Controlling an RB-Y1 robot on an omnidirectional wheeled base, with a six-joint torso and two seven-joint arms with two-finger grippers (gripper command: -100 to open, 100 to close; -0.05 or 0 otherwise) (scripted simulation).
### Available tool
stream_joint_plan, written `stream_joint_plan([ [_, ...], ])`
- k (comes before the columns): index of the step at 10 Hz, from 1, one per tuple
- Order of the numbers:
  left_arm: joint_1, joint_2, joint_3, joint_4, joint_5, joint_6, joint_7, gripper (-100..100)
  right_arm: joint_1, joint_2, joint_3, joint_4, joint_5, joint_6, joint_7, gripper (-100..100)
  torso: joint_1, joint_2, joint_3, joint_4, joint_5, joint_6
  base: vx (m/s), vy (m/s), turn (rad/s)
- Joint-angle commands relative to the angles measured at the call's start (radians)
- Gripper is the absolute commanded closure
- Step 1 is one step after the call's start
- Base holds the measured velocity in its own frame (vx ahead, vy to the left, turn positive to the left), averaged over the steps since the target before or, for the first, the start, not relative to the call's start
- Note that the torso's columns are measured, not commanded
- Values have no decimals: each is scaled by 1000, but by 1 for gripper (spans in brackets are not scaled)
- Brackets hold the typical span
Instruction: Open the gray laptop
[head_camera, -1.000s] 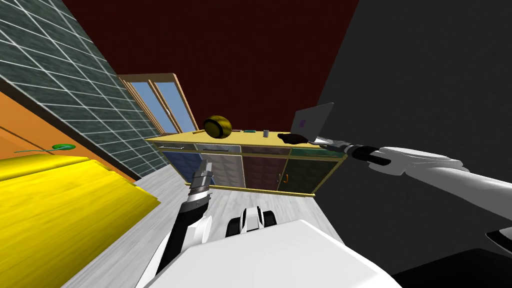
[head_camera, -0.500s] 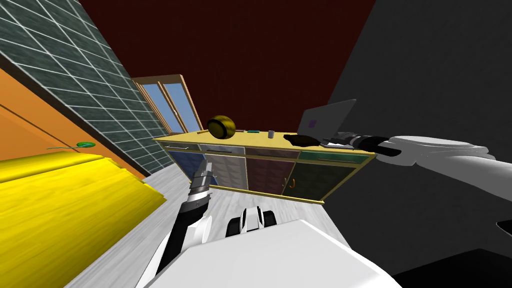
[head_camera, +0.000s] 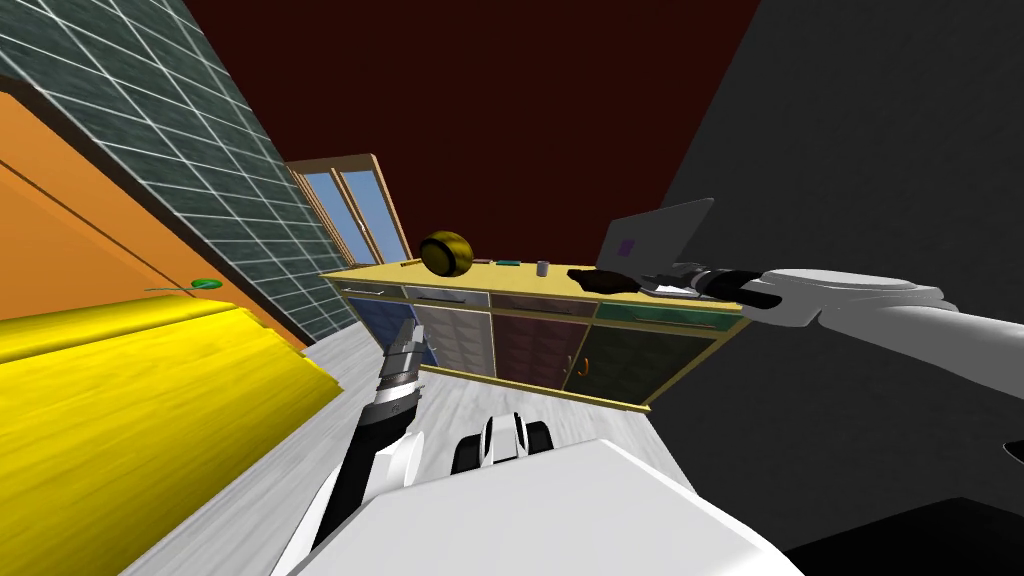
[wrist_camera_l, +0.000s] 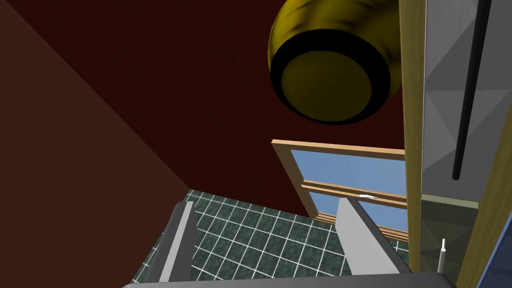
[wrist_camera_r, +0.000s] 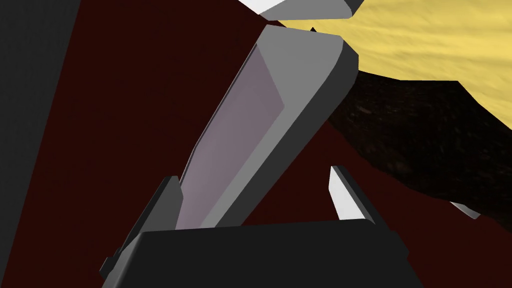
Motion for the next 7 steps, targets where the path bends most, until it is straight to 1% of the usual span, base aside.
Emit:
stream_joint_plan([
  [1, 0, 0, 0, 0, 0, 0, 0, 0, 20, -15, -6, -45, -6, 65, -15, -100, 3, -2, -1, -1, 1, 0, -50, -47, 53],
  [3, 0, 0, 0, 0, 0, 0, 0, 0, 29, -29, -1, -93, -11, 124, -30, -100, 3, -2, -2, -1, 1, 0, -59, -66, 88],
  [4, 0, 0, 0, 0, 0, 0, 0, 0, 29, -29, -1, -93, -11, 129, -30, -100, 1, -1, -1, 0, 0, 0, -43, -50, 33],
  [7, 0, 0, 0, 0, 0, 0, 0, 0, 42, -51, 7, -163, -18, 221, -52, -100, 2, -2, -1, -1, 1, 0, -41, -52, 79],
])
